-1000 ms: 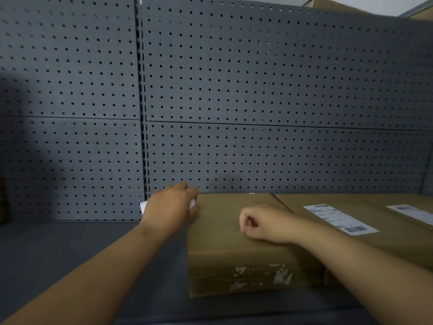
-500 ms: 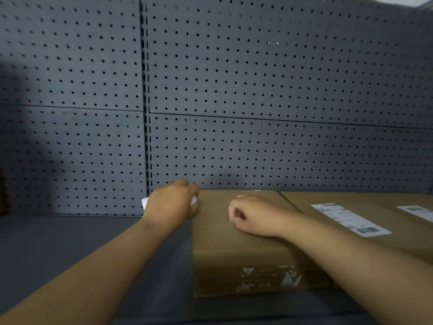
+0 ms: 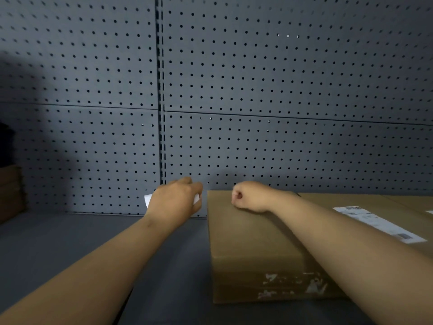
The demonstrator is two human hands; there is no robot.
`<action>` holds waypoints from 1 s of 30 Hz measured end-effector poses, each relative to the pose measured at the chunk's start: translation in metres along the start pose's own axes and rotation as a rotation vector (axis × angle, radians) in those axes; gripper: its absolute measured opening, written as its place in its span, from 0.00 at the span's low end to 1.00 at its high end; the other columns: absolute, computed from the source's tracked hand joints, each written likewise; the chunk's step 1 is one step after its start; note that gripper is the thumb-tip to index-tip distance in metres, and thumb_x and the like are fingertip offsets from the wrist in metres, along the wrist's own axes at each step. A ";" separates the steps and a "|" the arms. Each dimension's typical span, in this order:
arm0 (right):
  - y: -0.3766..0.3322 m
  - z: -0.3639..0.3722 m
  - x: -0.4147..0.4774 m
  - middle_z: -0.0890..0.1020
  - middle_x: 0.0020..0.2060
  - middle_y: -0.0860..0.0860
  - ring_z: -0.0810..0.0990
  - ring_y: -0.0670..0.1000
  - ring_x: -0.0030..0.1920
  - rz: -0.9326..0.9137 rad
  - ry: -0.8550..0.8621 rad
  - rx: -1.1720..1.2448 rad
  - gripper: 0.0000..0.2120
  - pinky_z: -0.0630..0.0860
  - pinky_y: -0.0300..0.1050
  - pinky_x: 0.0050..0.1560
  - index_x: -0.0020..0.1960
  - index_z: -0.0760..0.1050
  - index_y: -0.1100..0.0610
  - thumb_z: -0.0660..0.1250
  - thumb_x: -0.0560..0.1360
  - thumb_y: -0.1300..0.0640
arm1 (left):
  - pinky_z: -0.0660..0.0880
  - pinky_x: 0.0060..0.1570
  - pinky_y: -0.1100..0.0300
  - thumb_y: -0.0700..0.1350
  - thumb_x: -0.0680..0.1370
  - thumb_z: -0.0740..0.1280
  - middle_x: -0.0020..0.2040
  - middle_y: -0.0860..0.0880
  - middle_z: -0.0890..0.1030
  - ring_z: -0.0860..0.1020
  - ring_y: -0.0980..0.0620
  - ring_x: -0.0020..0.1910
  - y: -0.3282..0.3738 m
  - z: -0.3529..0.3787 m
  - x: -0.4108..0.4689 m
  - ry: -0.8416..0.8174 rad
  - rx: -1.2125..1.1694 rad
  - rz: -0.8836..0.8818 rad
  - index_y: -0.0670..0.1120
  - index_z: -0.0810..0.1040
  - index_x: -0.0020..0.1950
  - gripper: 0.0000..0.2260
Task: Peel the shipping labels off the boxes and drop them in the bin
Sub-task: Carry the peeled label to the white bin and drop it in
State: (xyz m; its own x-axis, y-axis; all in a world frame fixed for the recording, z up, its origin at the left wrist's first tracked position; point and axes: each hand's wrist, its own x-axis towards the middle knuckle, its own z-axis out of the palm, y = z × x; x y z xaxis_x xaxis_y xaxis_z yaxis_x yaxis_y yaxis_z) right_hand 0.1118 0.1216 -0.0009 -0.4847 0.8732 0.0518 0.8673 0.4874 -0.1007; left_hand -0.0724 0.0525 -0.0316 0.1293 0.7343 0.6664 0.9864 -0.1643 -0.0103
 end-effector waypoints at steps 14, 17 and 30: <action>-0.036 0.010 -0.025 0.75 0.43 0.55 0.76 0.55 0.45 0.019 0.054 -0.065 0.09 0.75 0.48 0.48 0.41 0.72 0.60 0.56 0.77 0.64 | 0.61 0.29 0.62 0.44 0.76 0.66 0.39 0.46 0.77 0.69 0.48 0.33 -0.003 -0.009 -0.010 0.049 -0.040 -0.011 0.45 0.78 0.42 0.05; -0.064 0.013 -0.079 0.72 0.45 0.49 0.75 0.50 0.48 -0.214 0.052 -0.007 0.10 0.75 0.47 0.54 0.39 0.68 0.54 0.57 0.79 0.61 | 0.62 0.31 0.61 0.46 0.77 0.63 0.42 0.47 0.77 0.70 0.48 0.36 0.000 -0.013 -0.011 0.014 -0.012 -0.023 0.46 0.76 0.45 0.06; 0.059 -0.028 -0.107 0.80 0.47 0.50 0.78 0.50 0.48 0.114 0.238 -0.019 0.09 0.73 0.41 0.48 0.51 0.77 0.59 0.59 0.79 0.59 | 0.68 0.36 0.60 0.48 0.80 0.58 0.43 0.51 0.71 0.72 0.50 0.38 0.058 -0.028 0.012 -0.099 -0.006 0.046 0.47 0.76 0.51 0.08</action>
State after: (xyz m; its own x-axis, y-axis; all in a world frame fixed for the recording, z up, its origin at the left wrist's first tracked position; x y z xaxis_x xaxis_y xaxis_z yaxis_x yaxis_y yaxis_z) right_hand 0.2185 0.0570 0.0158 -0.3454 0.8976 0.2740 0.9178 0.3839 -0.1008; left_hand -0.0169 0.0339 -0.0031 0.1842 0.7872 0.5886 0.9786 -0.2030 -0.0349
